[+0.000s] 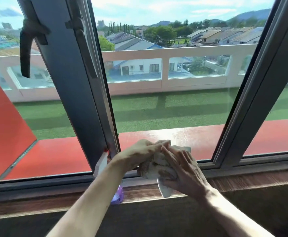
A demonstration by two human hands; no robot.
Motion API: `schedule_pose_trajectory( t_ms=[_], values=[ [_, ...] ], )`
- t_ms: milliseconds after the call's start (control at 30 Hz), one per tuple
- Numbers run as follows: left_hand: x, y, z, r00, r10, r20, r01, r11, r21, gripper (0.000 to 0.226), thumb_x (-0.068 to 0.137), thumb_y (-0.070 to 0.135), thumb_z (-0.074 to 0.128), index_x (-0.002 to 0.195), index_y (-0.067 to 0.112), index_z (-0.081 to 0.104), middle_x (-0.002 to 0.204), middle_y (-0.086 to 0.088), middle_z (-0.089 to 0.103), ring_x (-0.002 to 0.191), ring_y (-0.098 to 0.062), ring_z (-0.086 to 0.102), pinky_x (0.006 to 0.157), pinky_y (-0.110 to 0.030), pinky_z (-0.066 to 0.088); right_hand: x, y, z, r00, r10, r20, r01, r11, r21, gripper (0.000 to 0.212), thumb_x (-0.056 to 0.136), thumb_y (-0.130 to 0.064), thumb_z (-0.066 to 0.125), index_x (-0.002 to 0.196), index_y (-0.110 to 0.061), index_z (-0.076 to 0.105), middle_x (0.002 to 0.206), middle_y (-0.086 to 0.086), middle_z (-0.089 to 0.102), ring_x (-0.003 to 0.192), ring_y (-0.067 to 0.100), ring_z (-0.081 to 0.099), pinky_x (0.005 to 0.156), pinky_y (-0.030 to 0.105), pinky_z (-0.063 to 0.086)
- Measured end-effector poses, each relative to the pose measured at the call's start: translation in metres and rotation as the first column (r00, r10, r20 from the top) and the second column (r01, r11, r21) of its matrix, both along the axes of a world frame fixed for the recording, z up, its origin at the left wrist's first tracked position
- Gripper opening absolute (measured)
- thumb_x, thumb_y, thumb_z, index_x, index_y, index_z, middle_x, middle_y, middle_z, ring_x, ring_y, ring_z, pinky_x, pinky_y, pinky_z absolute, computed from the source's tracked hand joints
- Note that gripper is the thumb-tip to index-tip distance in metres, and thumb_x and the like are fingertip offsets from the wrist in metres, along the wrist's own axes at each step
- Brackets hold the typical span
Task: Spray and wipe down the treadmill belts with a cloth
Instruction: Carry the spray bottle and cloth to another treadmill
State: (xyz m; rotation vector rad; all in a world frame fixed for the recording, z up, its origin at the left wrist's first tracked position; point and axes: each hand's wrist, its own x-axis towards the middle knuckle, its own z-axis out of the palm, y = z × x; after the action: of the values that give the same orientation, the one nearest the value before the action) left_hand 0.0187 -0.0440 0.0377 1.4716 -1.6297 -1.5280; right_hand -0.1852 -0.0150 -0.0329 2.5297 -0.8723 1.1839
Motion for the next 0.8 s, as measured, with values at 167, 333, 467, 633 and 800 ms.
schedule_pose_trajectory(
  t_ms=[167, 333, 467, 633, 800],
  values=[
    [-0.012, 0.010, 0.000, 0.998, 0.008, -0.068, -0.011, 0.999, -0.044, 0.043, 0.098, 0.043, 0.058, 0.100, 0.004, 0.075, 0.096, -0.012, 0.078, 0.092, -0.028, 0.075, 0.087, -0.041, 0.061, 0.002, 0.001, -0.024, 0.993, -0.096, 0.064, 0.092, 0.994, 0.063, 0.129, 0.081, -0.070, 0.073, 0.165, -0.010, -0.004, 0.166, 0.014, 0.033, 0.151, 0.030, 0.037, 0.126, 0.064, 0.003],
    [-0.009, 0.007, -0.019, 0.995, 0.090, -0.051, -0.094, 0.992, -0.089, 0.029, 0.105, 0.031, 0.047, 0.107, 0.024, 0.075, 0.110, 0.004, 0.077, 0.114, -0.024, 0.067, 0.105, -0.052, 0.050, -0.006, 0.013, -0.037, 0.808, -0.389, 0.443, 0.018, 0.767, 0.641, 0.138, 0.064, -0.096, 0.057, 0.163, -0.033, -0.014, 0.174, 0.001, 0.001, 0.160, 0.022, 0.005, 0.126, 0.054, -0.001],
    [-0.003, 0.005, -0.028, 0.976, 0.165, -0.142, -0.178, 0.980, -0.085, 0.024, 0.106, 0.028, 0.045, 0.110, 0.026, 0.069, 0.113, 0.001, 0.076, 0.114, -0.022, 0.069, 0.107, -0.051, 0.049, -0.013, 0.001, -0.060, 0.432, -0.638, 0.637, -0.622, 0.302, 0.723, 0.156, 0.037, -0.103, 0.064, 0.165, -0.028, 0.015, 0.168, 0.004, 0.025, 0.152, 0.019, 0.031, 0.126, 0.044, 0.021],
    [0.001, 0.006, -0.038, 0.912, 0.277, -0.302, -0.303, 0.952, -0.041, 0.025, 0.106, 0.032, 0.043, 0.118, 0.030, 0.065, 0.112, 0.003, 0.077, 0.106, -0.019, 0.073, 0.092, -0.035, 0.058, -0.018, -0.011, -0.078, 0.413, -0.680, 0.606, -0.844, -0.037, 0.534, 0.093, 0.073, -0.077, 0.074, 0.141, -0.016, 0.058, 0.137, 0.012, 0.067, 0.128, 0.028, 0.063, 0.116, 0.054, 0.039],
    [0.012, 0.013, -0.076, 0.913, 0.356, -0.200, -0.363, 0.932, 0.000, 0.022, 0.098, 0.037, 0.061, 0.115, 0.022, 0.062, 0.094, 0.008, 0.065, 0.079, 0.001, 0.065, 0.071, -0.010, 0.054, -0.022, -0.030, -0.087, 0.465, -0.716, 0.522, -0.682, 0.087, 0.726, 0.060, 0.075, -0.039, 0.083, 0.124, -0.005, 0.070, 0.111, 0.013, 0.076, 0.086, 0.024, 0.067, 0.065, 0.034, 0.057]
  ],
)
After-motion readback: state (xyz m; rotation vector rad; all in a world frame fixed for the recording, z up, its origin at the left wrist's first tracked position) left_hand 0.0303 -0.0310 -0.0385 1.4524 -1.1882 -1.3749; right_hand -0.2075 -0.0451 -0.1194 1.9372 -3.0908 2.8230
